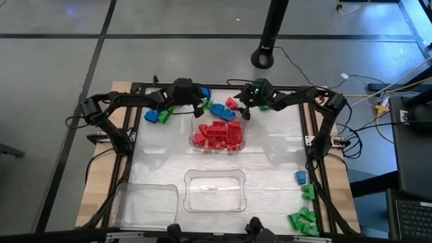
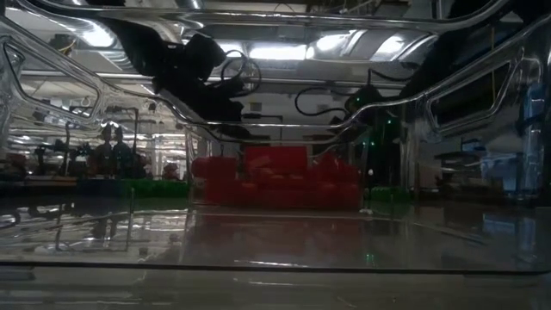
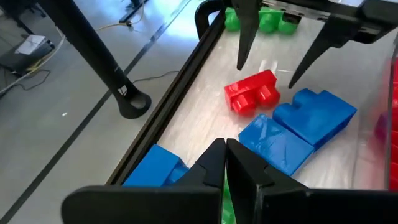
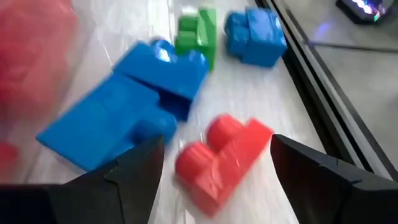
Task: Sort blocks
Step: Put the red game piece into the top right transparent bin
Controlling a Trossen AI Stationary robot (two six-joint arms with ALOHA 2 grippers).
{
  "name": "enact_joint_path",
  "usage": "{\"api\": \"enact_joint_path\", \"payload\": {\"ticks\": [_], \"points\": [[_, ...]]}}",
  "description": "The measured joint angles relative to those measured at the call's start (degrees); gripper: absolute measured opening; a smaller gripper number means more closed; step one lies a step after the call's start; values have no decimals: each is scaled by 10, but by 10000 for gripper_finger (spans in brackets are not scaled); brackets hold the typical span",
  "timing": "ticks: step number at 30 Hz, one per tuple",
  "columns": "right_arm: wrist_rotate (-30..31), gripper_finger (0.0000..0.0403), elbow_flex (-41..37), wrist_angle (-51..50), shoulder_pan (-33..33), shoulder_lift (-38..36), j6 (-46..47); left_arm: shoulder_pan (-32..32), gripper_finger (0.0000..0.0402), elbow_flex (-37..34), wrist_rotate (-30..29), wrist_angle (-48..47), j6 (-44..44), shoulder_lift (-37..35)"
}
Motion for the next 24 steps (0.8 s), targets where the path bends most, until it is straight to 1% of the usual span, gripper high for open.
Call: {"api": "enact_joint_path", "payload": {"ticks": [2, 6, 10, 14, 21, 24], "points": [[-6, 294, 4, 11, 4, 3, 7, -5, 4, -4, 0, 8, 0, 0], [41, 294, 12, 1, 10, 6, -2, -14, 4, -4, 0, 13, 1, 0], [52, 294, 38, -80, 9, 6, -32, -23, 4, -4, 0, 16, 9, 0], [88, 294, 68, -148, 10, 9, -53, -28, 4, -4, 0, 17, 18, 0], [78, 294, 102, -199, 9, 22, -75, -31, 4, -4, 0, 16, 21, 0], [86, 290, 107, -207, 9, 27, -79, -31, 4, -4, 0, 16, 22, 0]]}}
